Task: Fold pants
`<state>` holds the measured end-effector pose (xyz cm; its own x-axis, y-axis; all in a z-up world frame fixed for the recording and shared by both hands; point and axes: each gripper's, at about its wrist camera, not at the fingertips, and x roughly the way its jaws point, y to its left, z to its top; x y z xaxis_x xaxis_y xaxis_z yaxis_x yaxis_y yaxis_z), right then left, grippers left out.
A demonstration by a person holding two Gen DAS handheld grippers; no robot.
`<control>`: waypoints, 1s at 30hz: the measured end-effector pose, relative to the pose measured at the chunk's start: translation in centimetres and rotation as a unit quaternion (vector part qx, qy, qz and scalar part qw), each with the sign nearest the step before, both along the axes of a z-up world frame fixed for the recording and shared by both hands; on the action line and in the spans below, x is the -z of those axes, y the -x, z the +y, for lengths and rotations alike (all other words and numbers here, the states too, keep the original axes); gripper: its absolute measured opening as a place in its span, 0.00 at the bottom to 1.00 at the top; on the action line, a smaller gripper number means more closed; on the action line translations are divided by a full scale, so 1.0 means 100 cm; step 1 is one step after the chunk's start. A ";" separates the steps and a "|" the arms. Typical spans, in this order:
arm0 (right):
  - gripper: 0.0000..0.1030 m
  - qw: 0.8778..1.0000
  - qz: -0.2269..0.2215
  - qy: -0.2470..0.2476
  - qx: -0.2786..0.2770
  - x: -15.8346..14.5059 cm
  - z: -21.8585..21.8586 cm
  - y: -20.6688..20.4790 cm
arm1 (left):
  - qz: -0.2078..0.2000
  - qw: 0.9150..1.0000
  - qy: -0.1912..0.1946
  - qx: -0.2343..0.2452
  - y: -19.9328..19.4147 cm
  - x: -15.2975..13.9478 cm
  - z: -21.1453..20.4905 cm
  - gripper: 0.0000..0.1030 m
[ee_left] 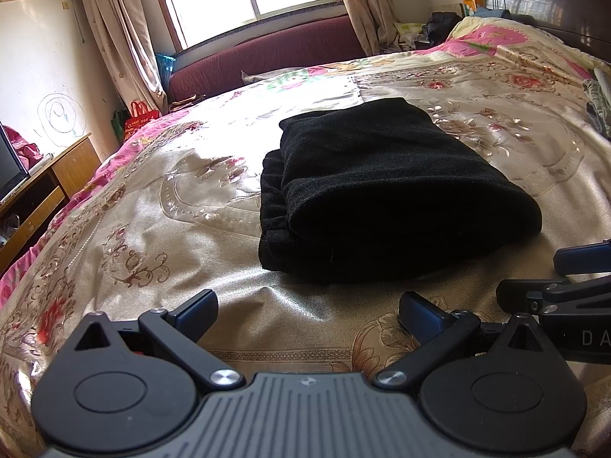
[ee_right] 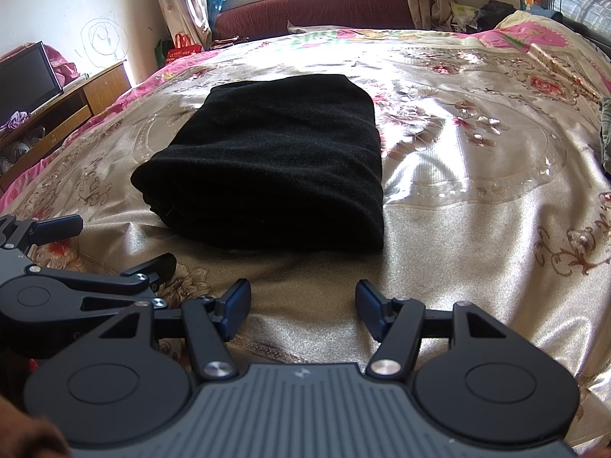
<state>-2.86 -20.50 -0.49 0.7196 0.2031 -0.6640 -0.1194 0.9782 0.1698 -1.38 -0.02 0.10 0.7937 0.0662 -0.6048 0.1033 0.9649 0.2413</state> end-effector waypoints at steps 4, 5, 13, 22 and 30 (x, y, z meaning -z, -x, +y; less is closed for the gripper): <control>0.60 1.000 0.000 0.000 0.000 0.000 0.000 0.000 | 0.000 1.000 -0.001 0.000 0.000 0.000 0.000 1.00; 0.60 1.000 0.000 0.000 0.000 0.000 0.000 0.000 | 0.000 1.000 -0.001 0.000 0.000 0.000 0.000 1.00; 0.60 1.000 0.000 0.000 0.000 0.000 0.000 0.000 | -0.001 1.000 -0.002 0.000 0.000 0.000 0.000 1.00; 0.60 1.000 0.000 0.000 0.000 0.000 0.001 0.000 | -0.002 1.000 -0.002 0.000 0.000 0.000 0.000 1.00; 0.60 1.000 0.000 0.000 0.000 0.000 0.000 0.000 | -0.003 1.000 -0.004 0.000 0.001 0.000 -0.001 1.00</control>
<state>-2.89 -20.45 -0.49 0.7196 0.2029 -0.6641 -0.1191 0.9782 0.1699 -1.49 -0.10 0.12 0.7973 0.0706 -0.5995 0.1019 0.9632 0.2488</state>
